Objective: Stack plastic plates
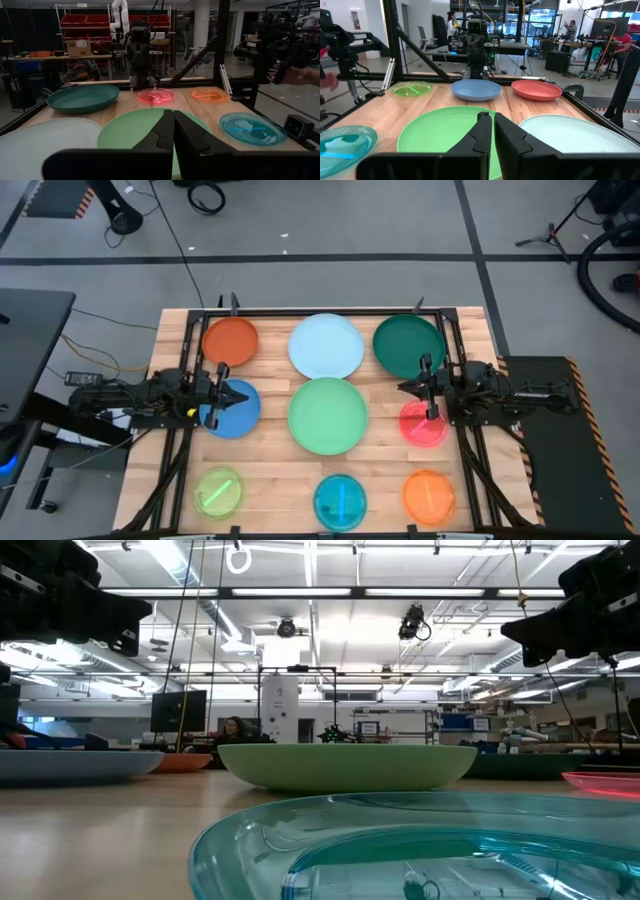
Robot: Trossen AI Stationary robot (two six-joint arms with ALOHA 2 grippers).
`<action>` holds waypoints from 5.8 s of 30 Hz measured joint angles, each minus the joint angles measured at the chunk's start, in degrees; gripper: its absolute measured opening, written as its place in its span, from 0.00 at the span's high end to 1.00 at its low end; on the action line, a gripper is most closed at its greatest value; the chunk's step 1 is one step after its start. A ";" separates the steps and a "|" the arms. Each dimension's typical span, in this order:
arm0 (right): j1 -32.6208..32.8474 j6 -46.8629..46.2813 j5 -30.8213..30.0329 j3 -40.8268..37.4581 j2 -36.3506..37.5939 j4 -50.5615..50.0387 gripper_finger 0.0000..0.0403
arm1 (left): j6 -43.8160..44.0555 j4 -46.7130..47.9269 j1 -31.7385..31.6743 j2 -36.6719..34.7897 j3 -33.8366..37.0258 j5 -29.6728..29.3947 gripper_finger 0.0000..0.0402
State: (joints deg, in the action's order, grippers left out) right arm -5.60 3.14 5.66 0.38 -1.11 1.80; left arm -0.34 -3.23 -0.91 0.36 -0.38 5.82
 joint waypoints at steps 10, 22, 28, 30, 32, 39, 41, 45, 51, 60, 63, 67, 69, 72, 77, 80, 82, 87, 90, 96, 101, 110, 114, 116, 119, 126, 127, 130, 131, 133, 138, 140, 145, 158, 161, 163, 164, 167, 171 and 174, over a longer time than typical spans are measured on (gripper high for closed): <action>0.02 -0.20 -0.01 0.00 -0.01 7.85 0.93 | 0.00 -0.02 0.00 0.00 -0.02 0.00 0.97; 1.69 -9.31 -3.96 0.02 -1.97 15.91 0.93 | 7.06 -5.79 0.03 0.00 0.02 0.39 0.97; 10.44 -9.23 -14.35 2.61 -11.96 16.16 0.93 | 9.97 -9.29 2.27 0.00 0.02 2.29 0.97; 14.40 -8.35 -17.89 4.62 -17.21 16.15 0.92 | 8.93 -10.43 3.21 0.00 0.02 2.06 0.97; 18.47 -7.18 -21.45 7.13 -23.08 16.22 0.91 | 7.75 -11.62 4.18 0.02 0.02 1.92 0.97; 30.19 -4.10 -30.02 18.65 -47.71 16.14 0.77 | 5.20 -15.19 7.37 2.81 0.02 1.83 0.97; 31.71 -3.01 -30.10 22.20 -55.46 16.09 0.70 | 5.20 -16.40 8.34 4.72 0.02 1.77 0.97; 33.25 -2.96 -29.78 30.02 -70.42 12.23 0.54 | 5.16 -20.62 10.33 10.21 0.02 -0.19 0.97; 32.92 -3.28 -24.42 43.69 -86.84 -3.97 0.38 | 6.00 -28.95 13.24 20.33 0.00 -2.05 0.97; 31.99 -0.46 -20.80 55.13 -99.33 -15.11 0.39 | 9.09 -37.79 17.63 32.35 0.00 -2.09 0.97; 30.93 -0.54 -20.82 55.58 -100.61 -16.09 0.43 | 9.98 -39.71 18.69 34.86 0.00 -2.10 0.97; 29.80 -0.42 -21.13 55.58 -100.91 -16.97 0.49 | 10.21 -40.65 19.55 37.08 0.00 -2.12 0.97; 29.28 -0.36 -20.83 55.58 -100.91 -17.97 0.52 | 10.23 -40.98 19.80 37.80 0.00 -2.12 0.97; 28.69 -0.33 -19.49 55.58 -100.91 -19.98 0.56 | 12.62 -42.81 20.25 38.79 0.00 -2.11 0.97; 28.08 1.69 -16.38 55.58 -100.91 -21.96 0.63 | 20.51 -44.77 20.98 39.45 0.00 -2.10 0.97; 28.05 2.83 -16.38 55.58 -100.91 -22.05 0.67 | 19.49 -44.28 21.05 39.43 0.00 -2.10 0.97; 28.01 3.07 -16.41 55.58 -100.91 -22.05 0.70 | 15.73 -44.17 21.00 39.43 0.00 -2.13 0.97; 27.91 5.20 -16.28 55.58 -100.91 -22.05 0.80 | 7.13 -43.86 20.98 39.43 0.00 -2.14 0.97; 27.91 8.02 -16.25 55.58 -100.88 -22.00 0.86 | 5.64 -43.83 20.98 39.43 0.00 -2.15 0.97; 27.97 12.82 -16.56 55.63 -100.74 -21.72 0.96 | 9.20 -43.84 20.98 39.43 0.00 -2.14 0.97; 29.07 14.82 -17.13 55.78 -100.73 -22.05 0.97 | 10.21 -43.85 20.98 39.43 0.00 -2.14 0.97; 34.83 11.10 -17.21 65.95 -98.54 -34.84 0.97 | 10.14 -44.06 20.98 39.41 0.00 -2.14 0.97; 35.18 6.27 -20.84 67.93 -93.71 -38.86 0.97 | 10.14 -44.10 20.98 39.41 0.00 -2.14 0.97; 34.83 3.03 -25.55 67.91 -91.02 -42.22 0.97 | 10.12 -44.08 20.98 39.41 0.00 -2.14 0.97; 33.49 -4.86 -33.17 67.89 -86.77 -48.98 0.97 | 10.12 -44.09 20.98 39.41 0.00 -2.14 0.97; 25.29 -33.63 -43.62 67.89 -82.83 -69.48 0.97 | 9.97 -44.65 20.97 39.41 0.00 -2.14 0.97; 23.70 -37.32 -43.53 67.87 -83.10 -72.66 0.97 | 9.99 -44.85 20.98 39.41 0.00 -2.14 0.97; 19.72 -42.65 -43.65 66.22 -84.14 -77.99 0.97 | 10.00 -45.13 20.97 39.41 0.00 -2.14 0.97; 18.65 -42.84 -43.48 65.12 -84.12 -77.89 0.97 | 10.02 -45.13 20.96 39.41 0.00 -2.14 0.97; 16.30 -41.80 -42.14 62.54 -84.03 -75.32 0.97 | 10.16 -45.08 20.96 39.41 0.00 -2.14 0.97; 11.43 -35.50 -37.18 56.25 -83.92 -66.37 0.97 | 10.17 -45.40 20.96 39.41 0.00 -2.14 0.97; 9.52 -32.98 -35.29 54.07 -83.92 -62.67 0.97 | 10.19 -46.43 20.98 39.39 0.00 -2.95 0.97; 4.56 -30.45 -34.41 50.52 -83.92 -57.41 0.97 | 11.29 -48.40 20.95 39.45 -1.77 -7.99 0.93; -3.60 -23.96 -34.09 48.04 -83.94 -48.42 0.96 | 9.56 -8.99 20.93 50.42 -24.20 -22.33 0.55; -3.87 -24.11 -34.09 47.93 -83.94 -48.50 0.96 | 13.62 -1.30 20.66 54.17 -27.65 -23.42 0.52; -3.88 -24.08 -34.07 47.93 -83.94 -48.35 0.96 | 17.63 4.75 20.65 56.46 -29.79 -23.41 0.52; -3.89 -24.12 -34.08 47.93 -83.94 -48.36 0.96 | 19.74 7.55 20.65 57.53 -30.84 -23.44 0.53; -3.89 -24.06 -34.40 47.93 -83.94 -48.21 0.95 | 25.82 16.92 20.76 60.42 -34.19 -23.40 0.54; -4.28 -24.45 -34.96 47.93 -83.94 -48.09 0.92 | 31.76 28.56 20.74 63.93 -39.05 -23.43 0.55; -4.68 -26.40 -34.74 47.93 -83.94 -48.37 0.91 | 34.79 34.37 20.73 65.88 -42.07 -23.40 0.56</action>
State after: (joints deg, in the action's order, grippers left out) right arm -10.28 -23.26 -29.08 48.31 -85.06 -46.57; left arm 34.45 31.14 19.82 66.24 -42.45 -17.58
